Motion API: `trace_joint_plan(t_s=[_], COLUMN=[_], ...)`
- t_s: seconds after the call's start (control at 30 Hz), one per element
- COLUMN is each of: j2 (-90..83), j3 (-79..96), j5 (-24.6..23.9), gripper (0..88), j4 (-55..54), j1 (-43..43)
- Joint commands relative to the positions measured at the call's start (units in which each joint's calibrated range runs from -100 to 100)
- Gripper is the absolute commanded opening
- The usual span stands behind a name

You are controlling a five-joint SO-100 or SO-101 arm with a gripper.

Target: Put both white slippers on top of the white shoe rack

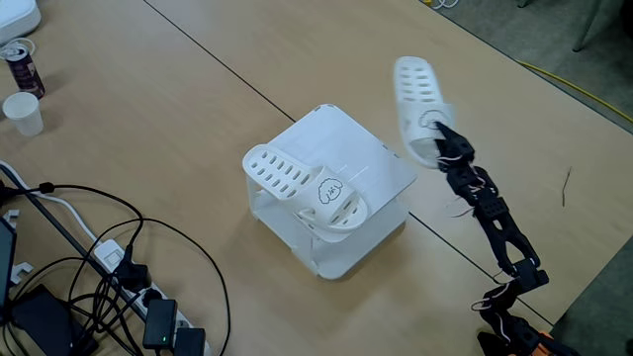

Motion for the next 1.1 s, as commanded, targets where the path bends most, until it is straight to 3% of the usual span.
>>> trace_joint_plan(t_s=[0.0, 0.5, 1.07], j2=[1.9, 6.9, 6.4], j3=[-9.8, -10.8, -1.9], j5=[0.4, 0.4, 0.4], gripper=[0.7, 0.7, 0.7], j4=[-0.1, -0.1, -0.2], j1=[-3.9, -16.1, -15.5])
